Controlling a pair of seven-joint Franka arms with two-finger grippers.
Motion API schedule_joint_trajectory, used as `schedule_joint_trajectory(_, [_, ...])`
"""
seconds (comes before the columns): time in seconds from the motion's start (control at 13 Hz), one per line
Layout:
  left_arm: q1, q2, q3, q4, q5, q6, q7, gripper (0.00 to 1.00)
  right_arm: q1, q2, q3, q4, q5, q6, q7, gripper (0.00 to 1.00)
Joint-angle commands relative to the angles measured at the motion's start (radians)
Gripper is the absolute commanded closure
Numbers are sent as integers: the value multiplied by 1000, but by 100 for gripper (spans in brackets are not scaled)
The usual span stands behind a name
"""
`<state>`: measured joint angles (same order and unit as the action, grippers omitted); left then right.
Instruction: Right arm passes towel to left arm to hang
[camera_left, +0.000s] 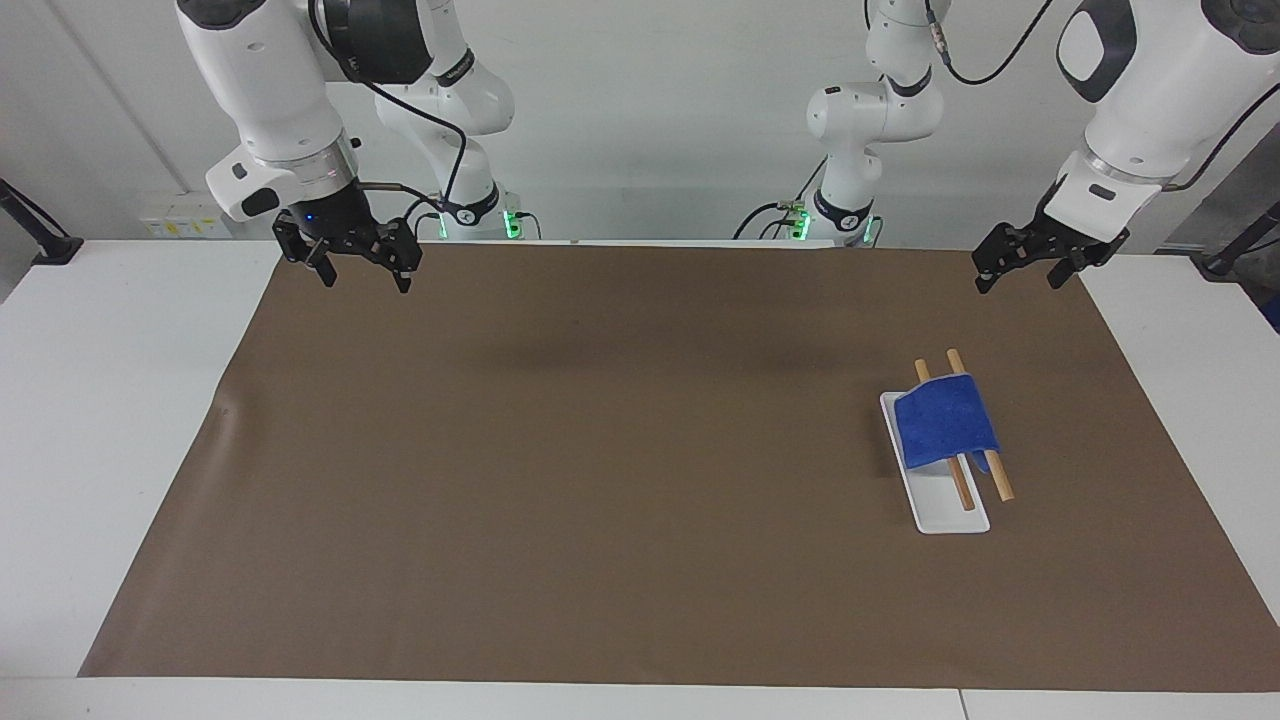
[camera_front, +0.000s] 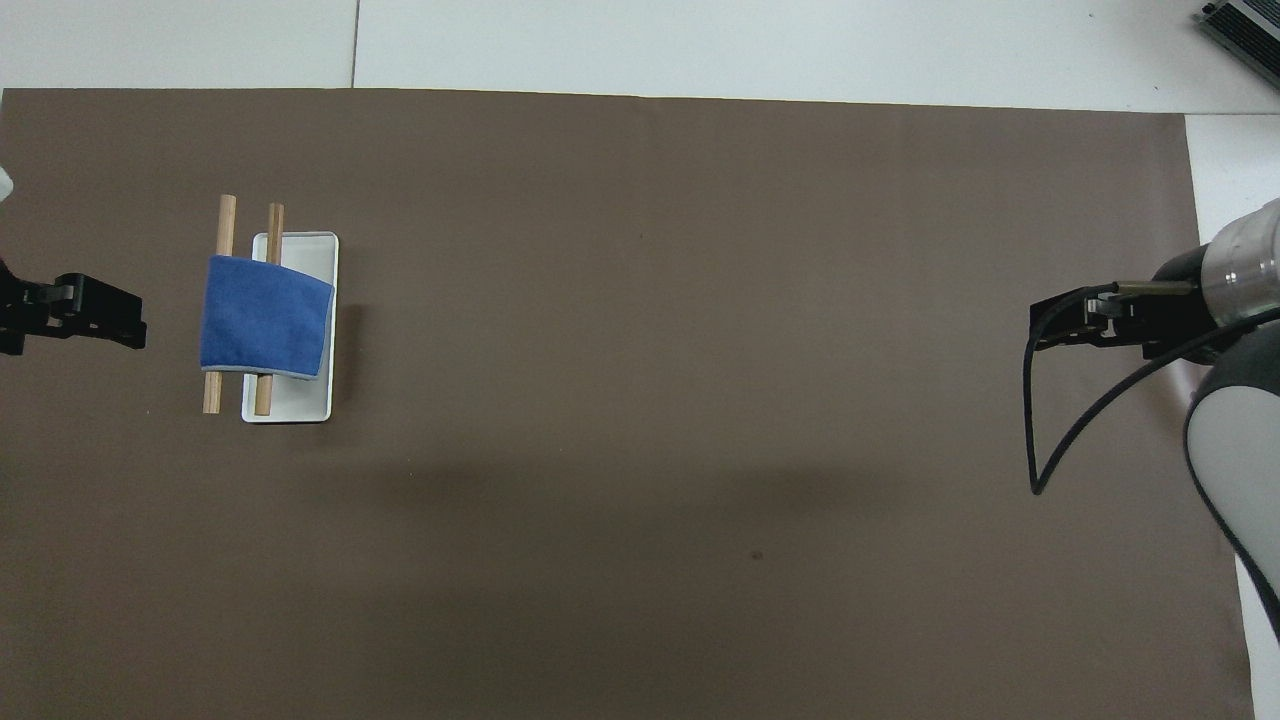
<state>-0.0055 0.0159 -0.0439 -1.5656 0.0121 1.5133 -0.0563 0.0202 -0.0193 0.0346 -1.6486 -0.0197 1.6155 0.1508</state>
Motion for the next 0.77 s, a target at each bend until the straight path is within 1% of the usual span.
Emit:
schedule_joint_trajectory(0.0, [-8,-28,13,-37,-14,22,6,0,-9,-18,5,-16,18,-8,3,0])
schedule_joint_trajectory(0.15, [-5,-30,16,-39,-12,8,6,0,-9,-19,5,-16,18,-8,3,0])
schedule_joint_trajectory(0.69, [-7,-28,15,-37,-12,24,9,0,-9,-19,5,-16,18,-9,3,0])
